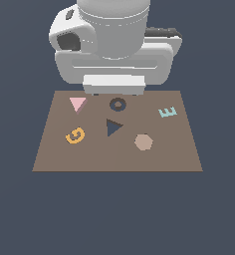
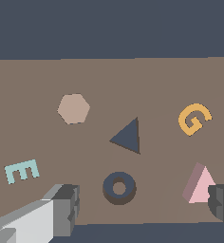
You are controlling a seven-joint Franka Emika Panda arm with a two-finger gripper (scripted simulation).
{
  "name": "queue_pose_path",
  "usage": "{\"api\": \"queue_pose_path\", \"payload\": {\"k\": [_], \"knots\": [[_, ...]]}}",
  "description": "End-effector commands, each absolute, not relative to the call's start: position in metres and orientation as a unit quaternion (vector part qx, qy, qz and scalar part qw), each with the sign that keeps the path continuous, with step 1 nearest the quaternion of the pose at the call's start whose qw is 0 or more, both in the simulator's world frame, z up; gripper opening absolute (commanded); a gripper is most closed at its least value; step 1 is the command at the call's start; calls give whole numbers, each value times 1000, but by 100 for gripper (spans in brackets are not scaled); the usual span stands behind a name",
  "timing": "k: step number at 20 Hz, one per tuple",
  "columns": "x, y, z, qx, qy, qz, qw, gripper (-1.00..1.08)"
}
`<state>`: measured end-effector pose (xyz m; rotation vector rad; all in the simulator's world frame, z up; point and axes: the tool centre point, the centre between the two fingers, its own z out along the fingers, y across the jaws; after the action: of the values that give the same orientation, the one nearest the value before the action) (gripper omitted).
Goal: Insert a designated object into the corresponding slot on a board.
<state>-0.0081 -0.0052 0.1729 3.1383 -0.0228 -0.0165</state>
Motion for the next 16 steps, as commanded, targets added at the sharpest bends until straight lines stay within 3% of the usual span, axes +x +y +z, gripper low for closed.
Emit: {"api": "queue_pose_path", "payload": {"k": [1,9,16], "knots": [[-8,-5,173,1000,-7,-5,2,100],[-16,-21,159,1000,-5,-5,2,100],[-37,-61,122,1000,2,-3,1,100]]}}
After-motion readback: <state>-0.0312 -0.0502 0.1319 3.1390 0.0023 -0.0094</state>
